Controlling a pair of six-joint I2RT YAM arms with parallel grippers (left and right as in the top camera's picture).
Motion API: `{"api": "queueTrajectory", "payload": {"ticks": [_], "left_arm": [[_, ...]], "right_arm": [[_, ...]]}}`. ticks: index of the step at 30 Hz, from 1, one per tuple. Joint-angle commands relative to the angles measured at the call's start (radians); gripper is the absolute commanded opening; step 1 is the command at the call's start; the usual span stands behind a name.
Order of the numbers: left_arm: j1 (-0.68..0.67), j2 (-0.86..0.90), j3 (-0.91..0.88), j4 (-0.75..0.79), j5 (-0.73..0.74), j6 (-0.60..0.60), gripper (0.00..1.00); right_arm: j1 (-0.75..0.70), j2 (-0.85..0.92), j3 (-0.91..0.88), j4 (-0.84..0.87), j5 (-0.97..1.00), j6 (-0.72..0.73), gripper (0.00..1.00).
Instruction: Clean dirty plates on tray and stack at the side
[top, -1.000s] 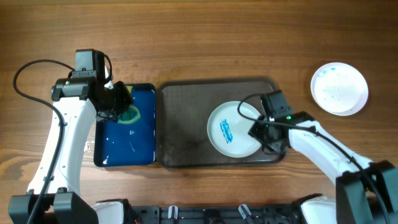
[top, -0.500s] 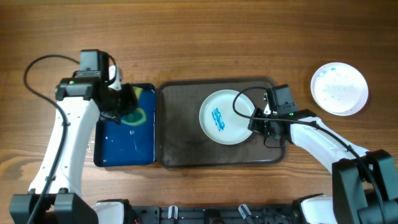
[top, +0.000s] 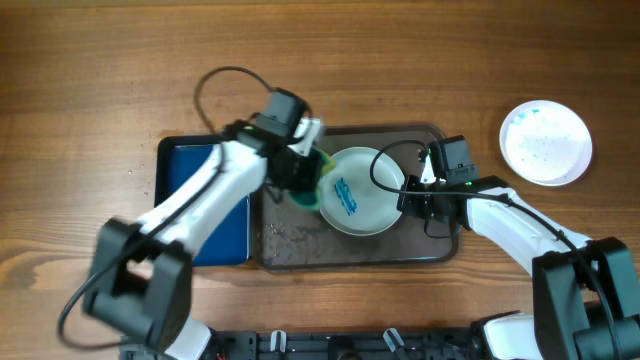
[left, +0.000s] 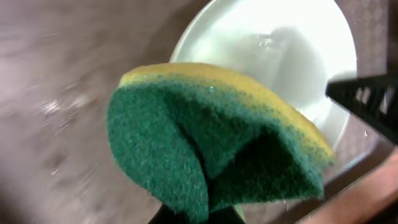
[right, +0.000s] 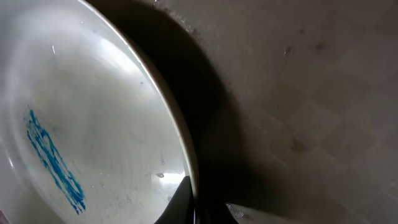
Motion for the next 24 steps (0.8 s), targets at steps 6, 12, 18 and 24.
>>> {"api": "queueTrajectory", "payload": {"ticks": [6, 12, 18, 24], "left_arm": [[-0.162, 0.213, 0.017, 0.282, 0.061, -0.209, 0.04], [-0.222, 0.323, 0.017, 0.328, -0.021, -0.325, 0.04], [-0.164, 0.328, 0.017, 0.100, -0.314, -0.355, 0.04], [-0.061, 0.328, 0.017, -0.018, -0.355, -0.365, 0.04]], "right_arm": [[0.006, 0.044, -0.040, -0.031, -0.030, 0.003, 0.05], [0.006, 0.044, -0.040, -0.044, -0.030, 0.010, 0.04], [0.006, 0.044, -0.040, -0.049, -0.029, 0.013, 0.04], [0.006, 0.044, -0.040, -0.048, -0.029, 0.024, 0.05]]}}
